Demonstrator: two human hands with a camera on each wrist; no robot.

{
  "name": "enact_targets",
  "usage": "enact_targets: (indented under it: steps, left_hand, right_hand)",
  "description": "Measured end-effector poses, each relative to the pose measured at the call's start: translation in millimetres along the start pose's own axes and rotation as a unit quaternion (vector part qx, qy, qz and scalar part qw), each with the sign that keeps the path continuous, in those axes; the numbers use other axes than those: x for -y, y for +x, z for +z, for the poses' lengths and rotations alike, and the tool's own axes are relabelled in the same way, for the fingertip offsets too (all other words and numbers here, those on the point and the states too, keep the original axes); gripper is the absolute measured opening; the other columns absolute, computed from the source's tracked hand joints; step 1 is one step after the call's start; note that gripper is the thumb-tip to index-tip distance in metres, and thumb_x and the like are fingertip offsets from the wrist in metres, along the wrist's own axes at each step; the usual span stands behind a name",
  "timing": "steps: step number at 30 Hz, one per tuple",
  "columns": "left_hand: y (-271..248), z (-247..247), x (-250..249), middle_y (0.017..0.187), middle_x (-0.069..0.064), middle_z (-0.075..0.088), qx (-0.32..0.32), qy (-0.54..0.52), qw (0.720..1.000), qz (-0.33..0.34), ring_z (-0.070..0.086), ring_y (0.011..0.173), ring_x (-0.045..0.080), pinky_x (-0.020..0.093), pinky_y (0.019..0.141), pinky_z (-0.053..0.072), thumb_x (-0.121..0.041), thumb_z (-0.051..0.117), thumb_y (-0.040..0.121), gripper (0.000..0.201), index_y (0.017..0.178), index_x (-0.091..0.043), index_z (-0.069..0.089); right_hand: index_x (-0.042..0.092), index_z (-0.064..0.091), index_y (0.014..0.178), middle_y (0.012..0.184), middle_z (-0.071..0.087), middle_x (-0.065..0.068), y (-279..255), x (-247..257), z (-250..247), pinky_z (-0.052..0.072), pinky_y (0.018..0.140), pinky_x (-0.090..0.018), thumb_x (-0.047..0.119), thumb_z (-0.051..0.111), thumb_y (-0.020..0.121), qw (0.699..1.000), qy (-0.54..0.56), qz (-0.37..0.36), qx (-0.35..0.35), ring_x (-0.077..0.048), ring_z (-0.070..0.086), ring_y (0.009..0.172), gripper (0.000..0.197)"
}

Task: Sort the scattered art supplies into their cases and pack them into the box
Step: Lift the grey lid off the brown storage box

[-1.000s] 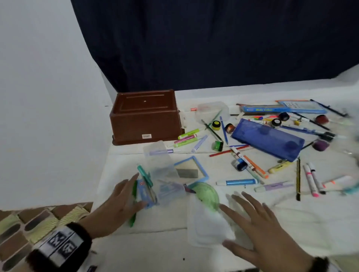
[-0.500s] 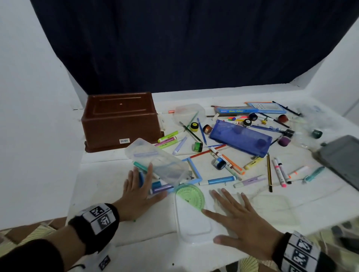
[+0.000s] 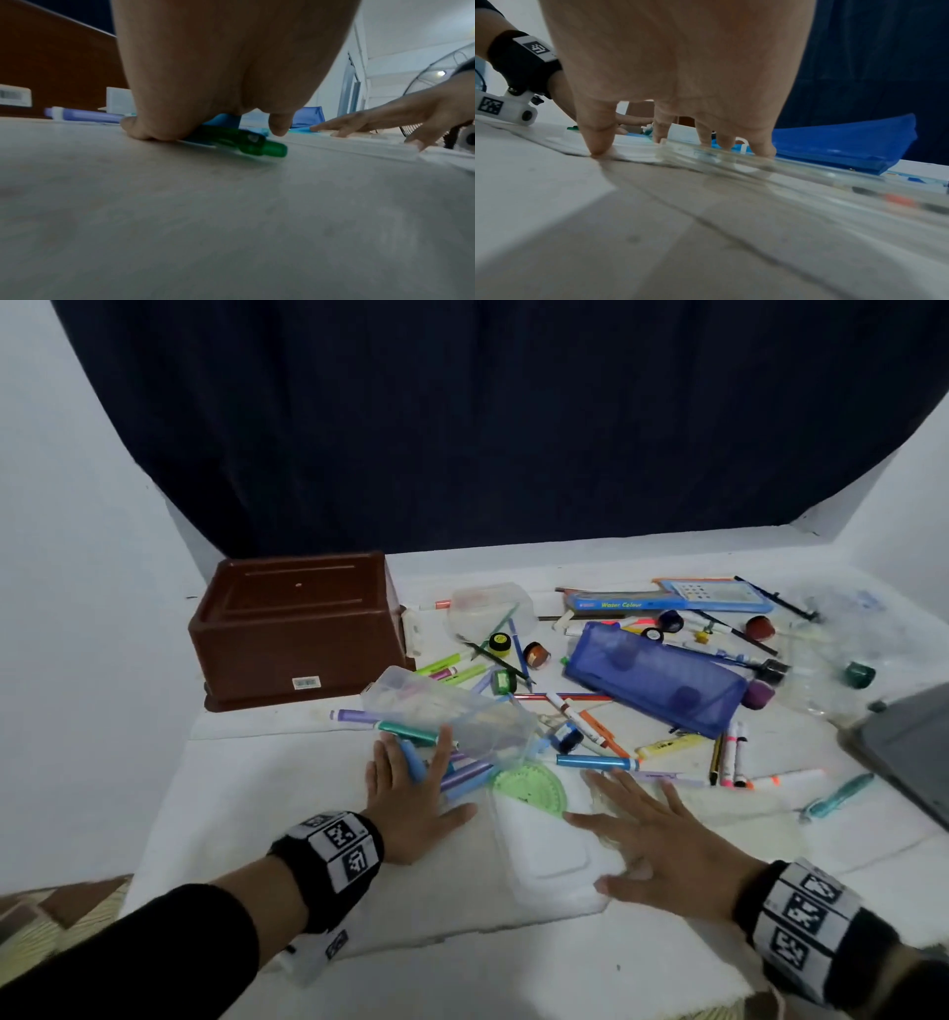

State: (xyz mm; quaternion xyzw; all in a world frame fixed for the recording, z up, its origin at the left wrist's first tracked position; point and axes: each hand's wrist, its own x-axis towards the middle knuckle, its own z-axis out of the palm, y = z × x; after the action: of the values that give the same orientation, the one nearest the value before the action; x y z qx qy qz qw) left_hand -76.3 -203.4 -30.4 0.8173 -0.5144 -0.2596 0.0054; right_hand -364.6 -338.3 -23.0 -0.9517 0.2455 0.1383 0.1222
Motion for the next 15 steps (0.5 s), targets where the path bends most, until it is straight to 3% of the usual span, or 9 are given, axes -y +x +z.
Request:
enact_targets:
  steps: [2, 11, 15]
  left_hand:
    - [6, 4, -17, 0.151, 0.038, -0.030, -0.013, -0.020, 1.000, -0.014, -0.030, 0.142, 0.049, 0.056, 0.118, -0.005, -0.076, 0.033, 0.090, 0.093, 0.140, -0.045, -0.040]
    - [43, -2, -79, 0.152, 0.036, -0.029, -0.018, -0.078, 0.996, -0.035, -0.027, 0.143, 0.050, 0.056, 0.119, -0.004, -0.063, 0.034, 0.097, 0.083, 0.149, -0.042, -0.028]
    - [48, -15, -78, 0.161, 0.020, -0.024, -0.032, -0.147, 0.989, -0.009, -0.023, 0.147, 0.042, 0.055, 0.120, -0.001, -0.061, 0.040, 0.097, 0.081, 0.154, -0.042, -0.014]
  right_hand:
    - [0.063, 0.009, 0.144, 0.158, -0.027, 0.016, 4, -16, -4, -0.011, 0.120, -0.051, 0.069, 0.047, 0.087, 1.000, -0.003, 0.002, -0.001, -0.013, -0.029, 0.145, 0.068]
    - [0.065, 0.009, 0.143, 0.161, -0.022, 0.009, 17, -77, -29, -0.013, 0.116, -0.052, 0.058, 0.053, 0.091, 0.999, 0.030, 0.003, 0.018, -0.016, -0.026, 0.147, 0.069]
    - [0.059, 0.020, 0.144, 0.155, -0.018, 0.018, 28, -98, -38, -0.005, 0.119, -0.056, 0.047, 0.058, 0.093, 0.998, 0.067, -0.015, 0.011, -0.013, -0.022, 0.147, 0.065]
